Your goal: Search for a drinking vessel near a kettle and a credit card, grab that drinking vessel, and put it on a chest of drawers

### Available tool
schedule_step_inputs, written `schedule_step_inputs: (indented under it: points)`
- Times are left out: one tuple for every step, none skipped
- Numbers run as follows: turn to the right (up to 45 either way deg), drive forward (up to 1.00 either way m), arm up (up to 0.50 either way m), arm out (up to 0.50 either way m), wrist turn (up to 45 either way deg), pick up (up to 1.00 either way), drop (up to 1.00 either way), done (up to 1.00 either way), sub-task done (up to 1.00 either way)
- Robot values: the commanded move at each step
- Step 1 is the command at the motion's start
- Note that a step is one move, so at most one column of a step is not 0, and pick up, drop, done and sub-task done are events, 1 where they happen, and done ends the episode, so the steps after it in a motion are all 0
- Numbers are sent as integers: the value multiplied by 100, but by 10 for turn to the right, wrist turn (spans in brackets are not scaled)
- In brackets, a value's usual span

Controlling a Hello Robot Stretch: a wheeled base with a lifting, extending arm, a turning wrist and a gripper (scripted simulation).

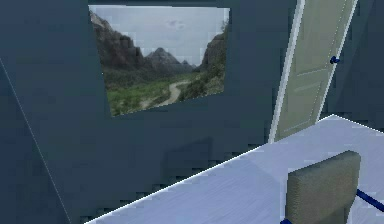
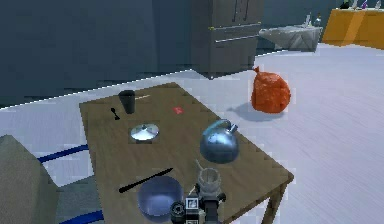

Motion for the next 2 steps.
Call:
schedule_step_inputs:
  points:
    - [0, 0, 0, 0, 0, 100, 0, 0, 0]
    - [0, 0, 10, 0, 0, 0, 0, 0, 0]
